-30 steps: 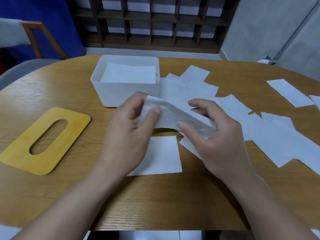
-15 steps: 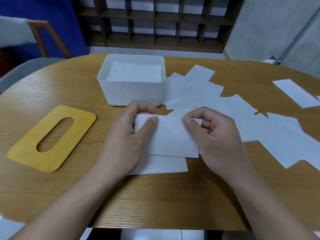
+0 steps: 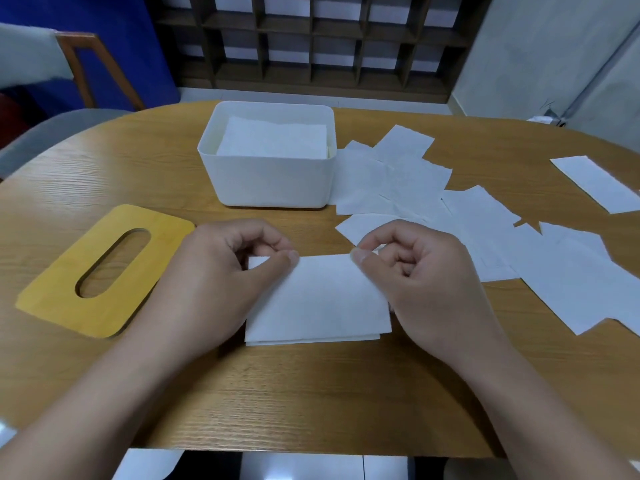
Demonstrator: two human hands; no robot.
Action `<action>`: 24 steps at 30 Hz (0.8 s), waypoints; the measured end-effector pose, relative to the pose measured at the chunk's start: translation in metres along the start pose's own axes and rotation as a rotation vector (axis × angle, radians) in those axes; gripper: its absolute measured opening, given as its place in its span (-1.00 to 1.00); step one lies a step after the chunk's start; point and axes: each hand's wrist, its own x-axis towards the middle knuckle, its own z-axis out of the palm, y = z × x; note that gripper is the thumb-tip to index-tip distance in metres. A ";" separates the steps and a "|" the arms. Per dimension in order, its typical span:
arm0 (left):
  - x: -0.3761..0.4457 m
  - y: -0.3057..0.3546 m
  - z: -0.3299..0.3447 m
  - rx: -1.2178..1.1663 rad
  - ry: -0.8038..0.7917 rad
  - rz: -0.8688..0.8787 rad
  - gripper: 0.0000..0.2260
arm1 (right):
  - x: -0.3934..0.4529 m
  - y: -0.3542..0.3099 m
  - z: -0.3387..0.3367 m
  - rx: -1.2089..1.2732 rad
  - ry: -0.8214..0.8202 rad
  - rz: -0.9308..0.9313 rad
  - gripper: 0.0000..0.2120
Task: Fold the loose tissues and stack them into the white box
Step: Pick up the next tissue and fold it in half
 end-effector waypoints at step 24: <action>-0.003 0.004 -0.012 0.612 -0.272 0.016 -0.40 | -0.001 0.002 0.001 -0.581 -0.249 -0.121 -0.48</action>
